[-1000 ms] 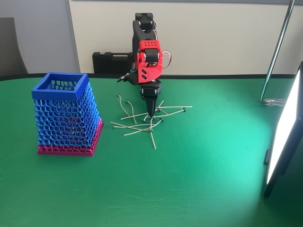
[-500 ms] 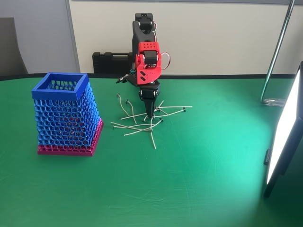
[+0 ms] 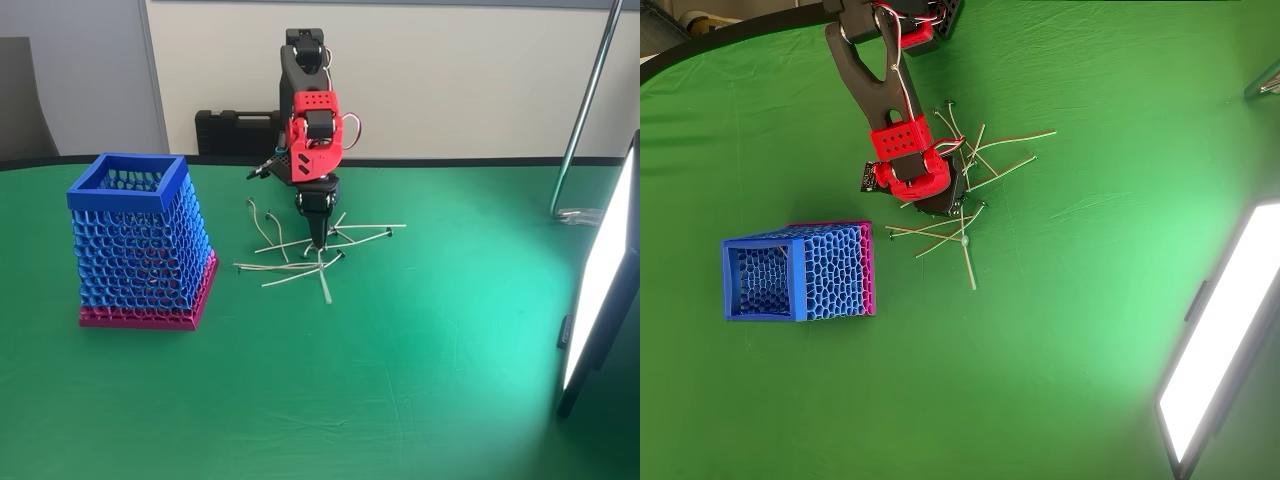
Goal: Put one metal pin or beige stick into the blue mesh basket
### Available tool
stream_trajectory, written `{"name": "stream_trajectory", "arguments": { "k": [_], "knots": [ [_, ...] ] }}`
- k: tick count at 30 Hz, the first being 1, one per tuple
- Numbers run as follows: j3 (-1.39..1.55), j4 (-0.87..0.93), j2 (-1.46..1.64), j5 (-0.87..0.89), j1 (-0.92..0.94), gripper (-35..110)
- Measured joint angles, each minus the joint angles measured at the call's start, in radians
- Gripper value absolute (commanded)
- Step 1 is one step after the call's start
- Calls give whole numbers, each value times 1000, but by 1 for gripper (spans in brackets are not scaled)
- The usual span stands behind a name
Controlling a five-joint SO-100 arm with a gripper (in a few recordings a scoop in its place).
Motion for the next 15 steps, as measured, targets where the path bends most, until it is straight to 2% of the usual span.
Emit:
{"name": "stream_trajectory", "arguments": {
  "k": [15],
  "knots": [
    [0,3,28,0,-3,1]
  ]
}}
